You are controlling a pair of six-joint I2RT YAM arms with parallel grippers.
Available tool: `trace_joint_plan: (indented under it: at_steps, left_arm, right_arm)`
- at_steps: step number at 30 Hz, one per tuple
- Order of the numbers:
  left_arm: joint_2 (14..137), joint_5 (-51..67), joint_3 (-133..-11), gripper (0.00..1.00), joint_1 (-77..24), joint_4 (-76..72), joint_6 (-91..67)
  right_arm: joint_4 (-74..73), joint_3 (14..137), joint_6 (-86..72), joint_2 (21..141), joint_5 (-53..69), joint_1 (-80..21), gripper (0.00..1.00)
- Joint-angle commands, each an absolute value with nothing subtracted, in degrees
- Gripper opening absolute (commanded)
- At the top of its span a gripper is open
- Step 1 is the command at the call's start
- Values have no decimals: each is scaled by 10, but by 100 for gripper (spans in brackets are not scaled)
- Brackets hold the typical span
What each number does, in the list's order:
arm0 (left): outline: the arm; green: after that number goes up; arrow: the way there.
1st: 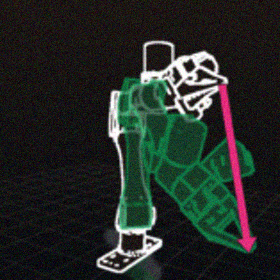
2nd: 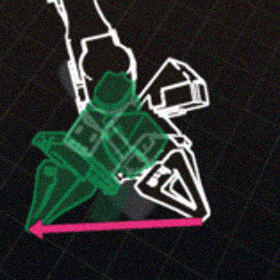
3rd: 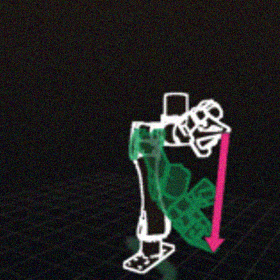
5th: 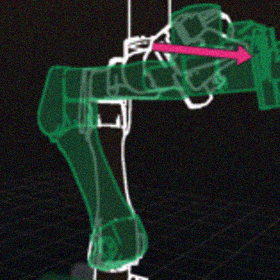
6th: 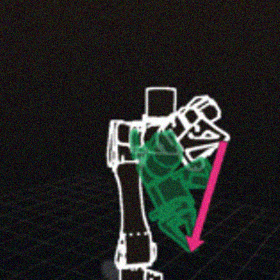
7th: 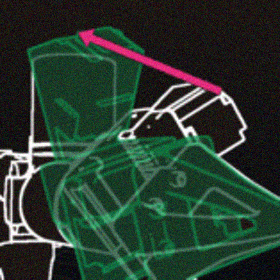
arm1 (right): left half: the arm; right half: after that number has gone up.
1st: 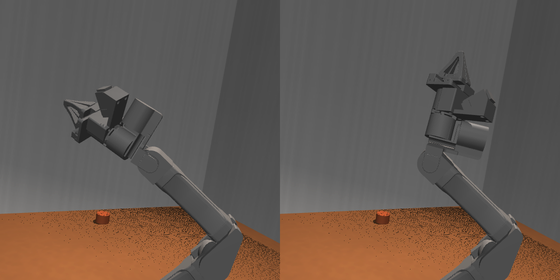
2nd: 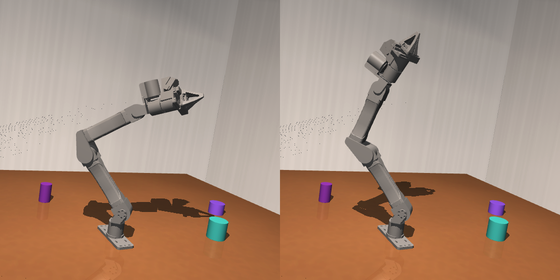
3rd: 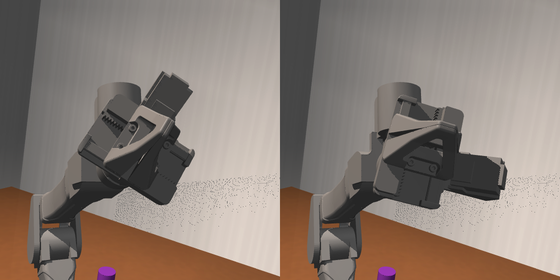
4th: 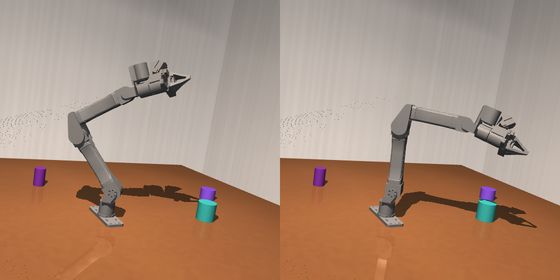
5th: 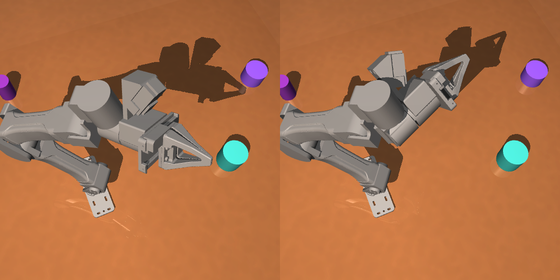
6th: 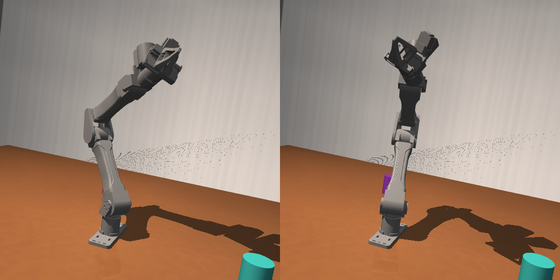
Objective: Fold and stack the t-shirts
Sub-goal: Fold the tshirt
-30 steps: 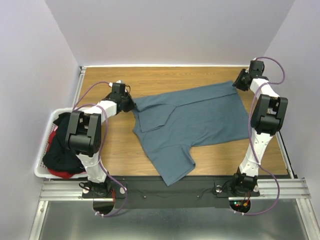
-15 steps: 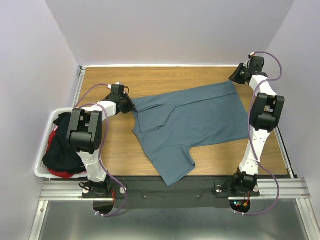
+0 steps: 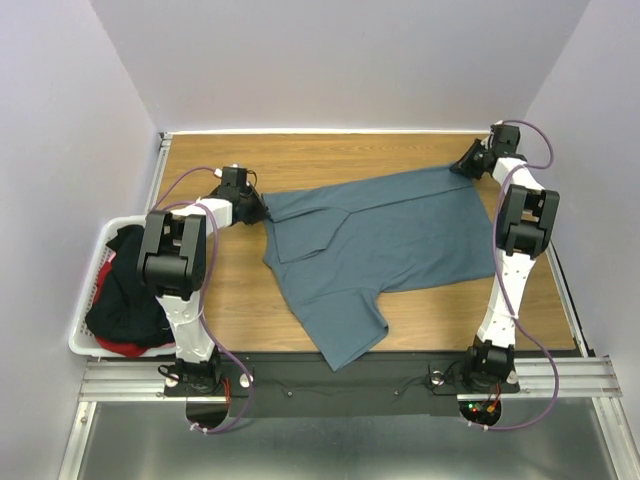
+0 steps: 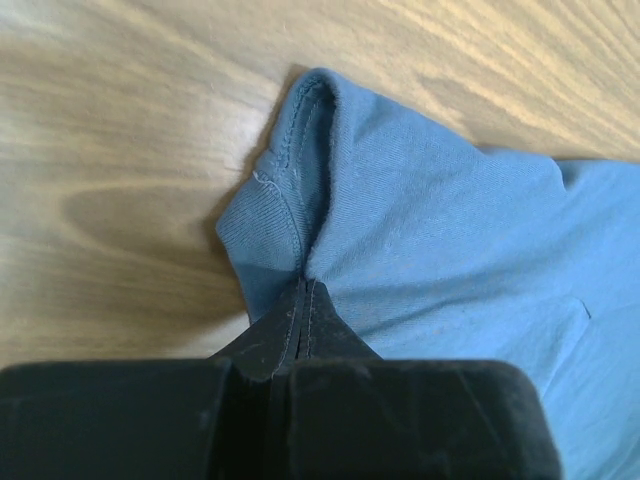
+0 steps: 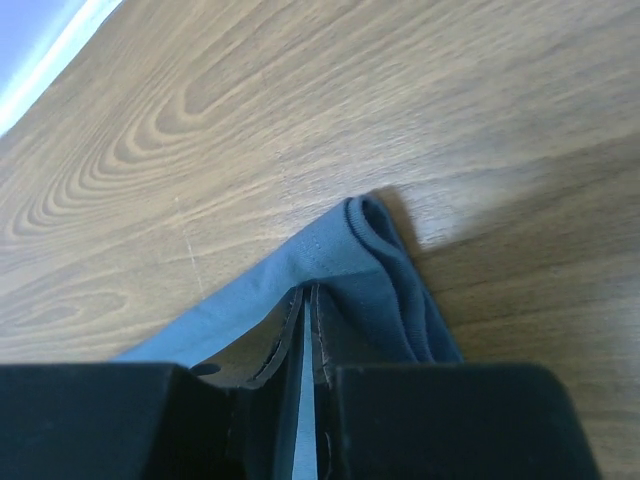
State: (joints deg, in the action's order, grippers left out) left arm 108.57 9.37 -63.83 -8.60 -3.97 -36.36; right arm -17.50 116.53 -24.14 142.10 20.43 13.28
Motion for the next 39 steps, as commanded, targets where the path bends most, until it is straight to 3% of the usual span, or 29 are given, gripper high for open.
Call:
trace_joint_plan:
  at_steps: [1, 11, 19, 22, 26, 27, 30, 35, 39]
  left_arm:
    - [1110, 79, -678, 0, -71, -7, -359]
    - [1116, 33, -711, 0, -68, 11, -307]
    - [1054, 12, -729, 45, -69, 13, -267]
    - [1014, -14, -722, 56, -82, 27, -244]
    - [947, -54, -701, 68, -137, 55, -202]
    - [937, -67, -697, 74, -152, 69, -176]
    - [915, -112, -682, 74, -242, 95, -101]
    - [926, -142, -671, 74, -340, 133, -53]
    - [974, -127, -690, 70, -373, 156, -47]
  right_arm:
    - [-160, 1158, -277, 1426, 146, 152, 13]
    - [-161, 1144, -247, 1376, 179, 157, 14]
    - [-162, 1084, -236, 1269, 235, 153, 22]
    - [-163, 1042, -238, 1214, 237, 149, 32]
    - [-175, 982, -229, 1147, 235, 135, 52]
    - [-179, 957, -223, 1131, 232, 123, 61]
    - [-196, 893, -203, 1076, 215, 98, 73]
    - [-203, 803, -202, 1004, 207, 59, 75]
    - [-204, 741, -203, 965, 210, 25, 84]
